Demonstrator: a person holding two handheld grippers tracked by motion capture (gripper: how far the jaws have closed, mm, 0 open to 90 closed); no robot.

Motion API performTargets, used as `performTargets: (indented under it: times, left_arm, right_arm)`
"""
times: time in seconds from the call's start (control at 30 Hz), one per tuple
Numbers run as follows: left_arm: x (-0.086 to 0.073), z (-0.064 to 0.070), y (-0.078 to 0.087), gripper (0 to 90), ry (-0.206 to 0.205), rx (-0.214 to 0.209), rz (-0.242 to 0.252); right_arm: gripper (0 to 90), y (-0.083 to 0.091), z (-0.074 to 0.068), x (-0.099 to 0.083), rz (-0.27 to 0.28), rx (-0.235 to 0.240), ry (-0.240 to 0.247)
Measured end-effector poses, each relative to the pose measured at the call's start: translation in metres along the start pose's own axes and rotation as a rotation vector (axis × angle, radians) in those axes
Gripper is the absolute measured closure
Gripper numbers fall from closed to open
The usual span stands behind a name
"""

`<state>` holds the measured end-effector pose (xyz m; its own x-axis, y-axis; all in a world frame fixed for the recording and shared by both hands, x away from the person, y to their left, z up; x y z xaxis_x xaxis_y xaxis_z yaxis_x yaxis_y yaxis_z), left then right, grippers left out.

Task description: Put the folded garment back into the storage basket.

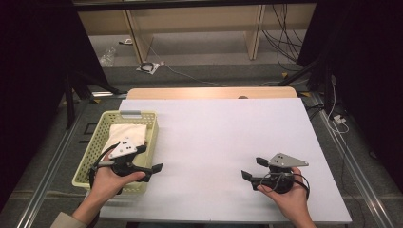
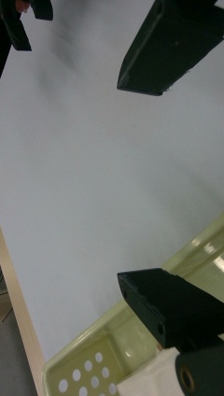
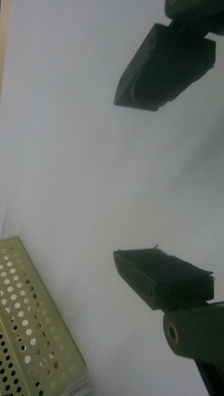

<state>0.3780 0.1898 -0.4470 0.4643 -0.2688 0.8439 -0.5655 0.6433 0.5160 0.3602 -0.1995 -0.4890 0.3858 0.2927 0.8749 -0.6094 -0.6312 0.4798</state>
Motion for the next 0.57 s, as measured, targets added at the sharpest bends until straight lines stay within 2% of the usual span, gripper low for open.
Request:
performTargets:
  times: [0.57]
  left_arm:
    - [-0.0029, 0.0059, -0.0031, 8.2, -0.008, -0.007, 0.0]
  right_arm:
    - [22.0, 0.0001, 0.0007, -0.0003, -0.003, 0.003, -0.001]
Point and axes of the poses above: each handheld gripper's, and its own axes: y roughly backward along the jaws, x roughly out of its top, z roughly to its right, the point moved 5 cm from there along -y, roughly forward along the jaws, and after that the axes turned 5 degrees about y, right-handed, at the moved point
